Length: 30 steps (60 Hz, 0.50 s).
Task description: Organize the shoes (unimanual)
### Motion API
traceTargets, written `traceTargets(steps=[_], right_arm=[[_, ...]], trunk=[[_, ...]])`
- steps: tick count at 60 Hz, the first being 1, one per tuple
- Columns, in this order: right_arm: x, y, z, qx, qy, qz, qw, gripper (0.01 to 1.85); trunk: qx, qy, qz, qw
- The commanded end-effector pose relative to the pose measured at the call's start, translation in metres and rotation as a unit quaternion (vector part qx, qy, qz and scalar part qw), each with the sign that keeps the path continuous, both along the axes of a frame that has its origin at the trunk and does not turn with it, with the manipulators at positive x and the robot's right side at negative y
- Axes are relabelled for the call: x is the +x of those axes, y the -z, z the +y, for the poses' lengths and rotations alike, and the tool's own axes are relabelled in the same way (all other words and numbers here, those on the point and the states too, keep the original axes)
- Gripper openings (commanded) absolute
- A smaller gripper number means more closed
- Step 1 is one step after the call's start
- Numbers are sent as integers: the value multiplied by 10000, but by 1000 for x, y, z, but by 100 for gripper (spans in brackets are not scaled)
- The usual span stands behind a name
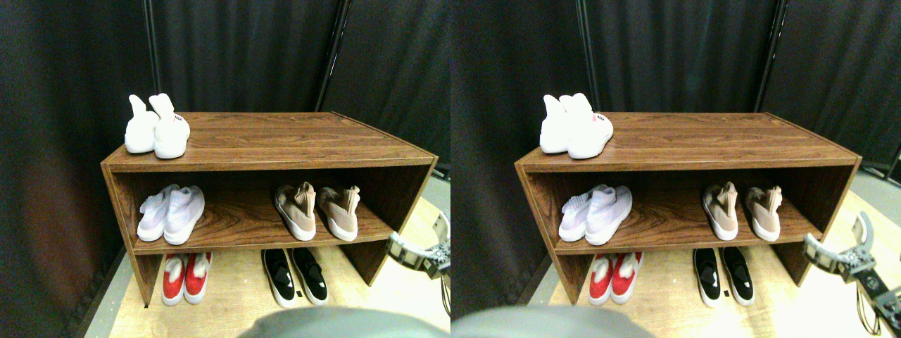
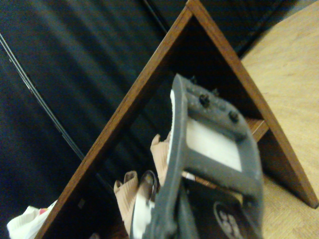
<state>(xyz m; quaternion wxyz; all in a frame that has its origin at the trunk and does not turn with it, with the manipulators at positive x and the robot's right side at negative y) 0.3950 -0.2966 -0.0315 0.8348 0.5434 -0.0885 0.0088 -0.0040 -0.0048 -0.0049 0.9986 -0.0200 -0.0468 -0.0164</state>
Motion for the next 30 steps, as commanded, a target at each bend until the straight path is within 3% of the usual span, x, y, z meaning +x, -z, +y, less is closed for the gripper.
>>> traceTargets(steps=[1, 14, 17, 21, 23, 30], right_arm=[[5, -9, -10, -483, 262, -332, 9979, 6], [22, -12, -28, -291, 303, -392, 9983, 6], [31, -10, -30, -93, 217, -213, 9995, 6], [36, -7, -30, 28, 447, -46, 9990, 6], [42, -5, -30, -34, 315, 93, 9995, 6], [55, 2, -29, 139, 541, 311, 9980, 6]], trunk=[[-93, 35, 80, 9999], [-85, 46, 71, 9999], [-83, 39, 62, 9999], [-91, 32, 68, 9999], [-107, 20, 59, 9999], [-131, -1, 44, 9999]])
